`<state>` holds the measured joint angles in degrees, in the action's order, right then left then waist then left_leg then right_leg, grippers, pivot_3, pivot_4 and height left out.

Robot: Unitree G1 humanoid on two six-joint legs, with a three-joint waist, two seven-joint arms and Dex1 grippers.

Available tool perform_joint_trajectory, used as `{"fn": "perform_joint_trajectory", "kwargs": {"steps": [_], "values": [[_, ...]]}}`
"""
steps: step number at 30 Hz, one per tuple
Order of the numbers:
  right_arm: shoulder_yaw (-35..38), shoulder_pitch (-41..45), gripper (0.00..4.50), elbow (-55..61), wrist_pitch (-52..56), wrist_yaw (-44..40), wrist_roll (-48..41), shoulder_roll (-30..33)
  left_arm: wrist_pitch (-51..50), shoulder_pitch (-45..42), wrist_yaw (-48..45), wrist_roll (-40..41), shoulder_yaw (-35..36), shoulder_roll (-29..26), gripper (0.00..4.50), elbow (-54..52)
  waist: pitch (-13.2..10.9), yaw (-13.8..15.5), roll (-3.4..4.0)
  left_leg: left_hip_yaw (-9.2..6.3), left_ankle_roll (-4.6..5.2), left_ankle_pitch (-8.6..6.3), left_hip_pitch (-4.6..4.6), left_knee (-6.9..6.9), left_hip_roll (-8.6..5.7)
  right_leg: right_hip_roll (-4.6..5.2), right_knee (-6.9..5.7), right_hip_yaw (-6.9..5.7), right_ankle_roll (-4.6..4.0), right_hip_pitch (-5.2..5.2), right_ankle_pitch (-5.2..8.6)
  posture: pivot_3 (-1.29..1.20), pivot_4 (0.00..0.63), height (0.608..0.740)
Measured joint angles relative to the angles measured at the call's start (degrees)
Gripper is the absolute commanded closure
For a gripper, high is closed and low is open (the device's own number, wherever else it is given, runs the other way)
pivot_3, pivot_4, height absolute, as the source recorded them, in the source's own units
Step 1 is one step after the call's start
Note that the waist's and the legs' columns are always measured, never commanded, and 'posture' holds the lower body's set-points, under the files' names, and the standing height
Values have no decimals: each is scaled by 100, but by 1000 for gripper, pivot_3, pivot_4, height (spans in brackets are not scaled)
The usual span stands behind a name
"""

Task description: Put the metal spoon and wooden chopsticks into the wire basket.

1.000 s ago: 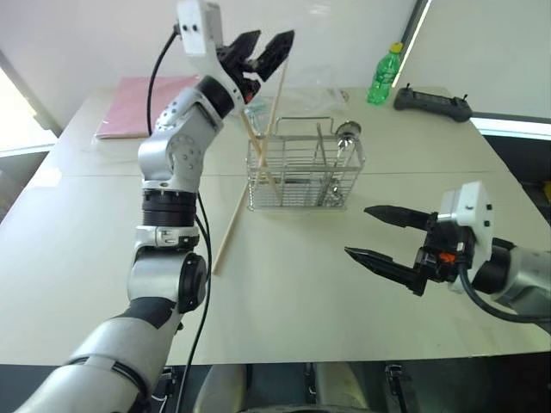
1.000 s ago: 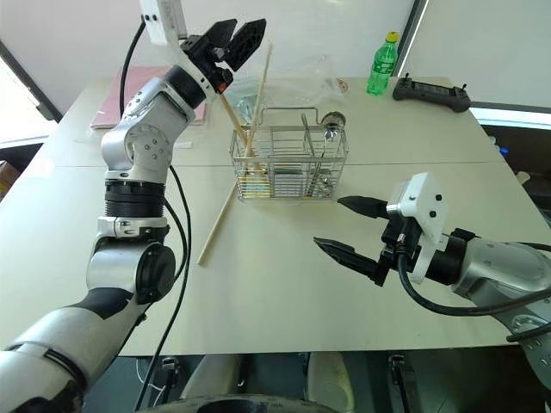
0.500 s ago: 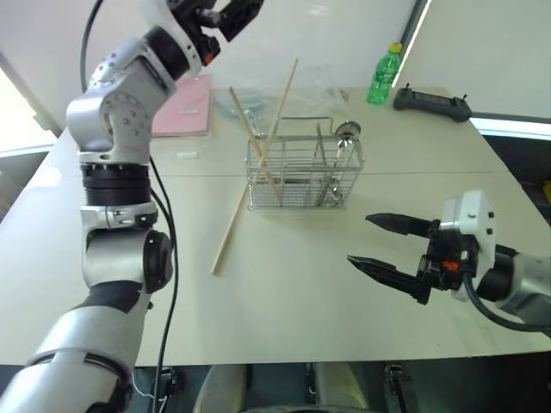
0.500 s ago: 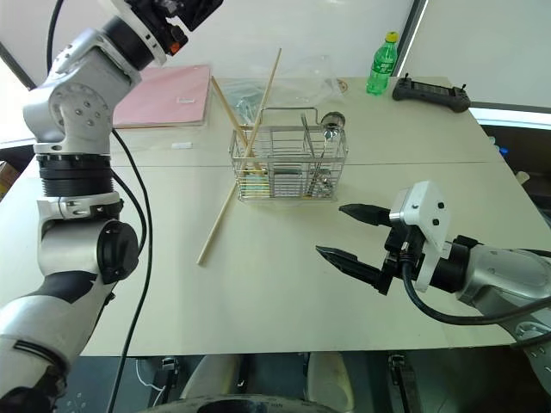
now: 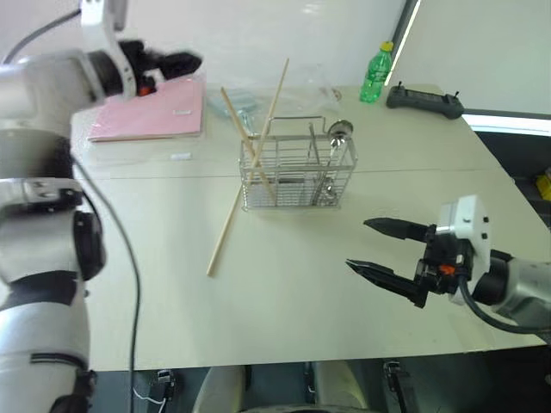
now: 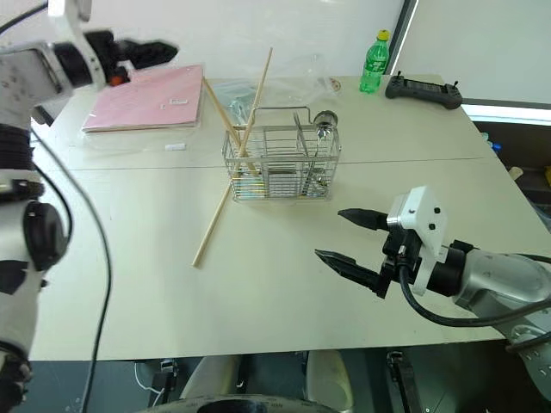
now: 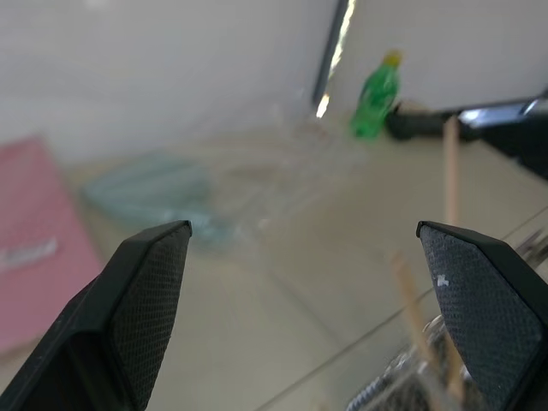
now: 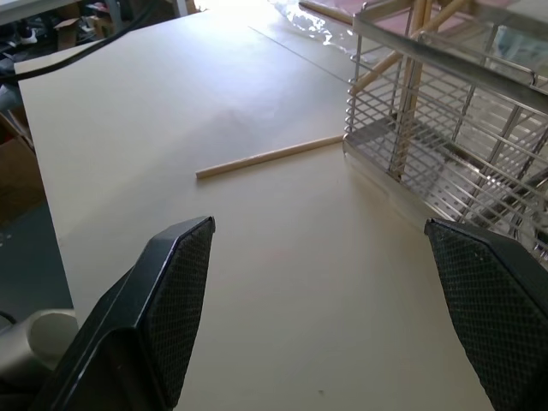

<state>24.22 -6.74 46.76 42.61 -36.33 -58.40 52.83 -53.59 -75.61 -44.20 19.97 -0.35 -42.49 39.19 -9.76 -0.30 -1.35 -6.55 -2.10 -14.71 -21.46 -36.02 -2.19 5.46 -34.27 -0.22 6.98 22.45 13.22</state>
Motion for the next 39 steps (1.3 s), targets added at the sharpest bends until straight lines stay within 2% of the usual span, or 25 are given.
{"fn": "perform_joint_trajectory", "kwargs": {"steps": [4, 9, 16, 19, 39], "values": [[-30, -9, 452, 29, -135, 2, 105, -84, -9, -2, -193, -665, -750, 66, 66, 453, -3, 79, -9, 2, -1, 0, -5, -7, 0, 5, 6, 0, -8, 1, 4, 0, 150, 728], [-166, 5, 452, 28, -192, 22, 210, -191, -229, 1, -310, -1062, -1109, 518, 66, 852, -3, 112, -9, -2, -1, 0, -15, 1, -1, 5, 5, -1, -30, 10, 1, 0, 150, 728], [-324, 14, 452, 38, -197, 148, 310, -277, -493, 388, -307, -1419, -1471, 1305, 66, 1160, -3, 64, -9, 3, 1, -2, -12, 7, 0, 5, 1, 0, -16, 17, -9, 0, 150, 728], [-325, 13, 452, 81, -197, 222, 309, -301, -479, 526, -298, -1609, -1620, 1453, 66, 1279, -3, 66, -9, 3, 1, -1, -12, 5, 1, 4, 0, 0, -16, 18, -10, 0, 150, 728], [-336, -13, 452, 267, -197, 592, 302, -498, -145, 466, -108, -1954, -1494, 2214, 66, 1733, 0, 113, -4, 0, 1, -1, -1, -3, -2, 8, 1, -1, 4, -1, 1, 0, 150, 728]]}}
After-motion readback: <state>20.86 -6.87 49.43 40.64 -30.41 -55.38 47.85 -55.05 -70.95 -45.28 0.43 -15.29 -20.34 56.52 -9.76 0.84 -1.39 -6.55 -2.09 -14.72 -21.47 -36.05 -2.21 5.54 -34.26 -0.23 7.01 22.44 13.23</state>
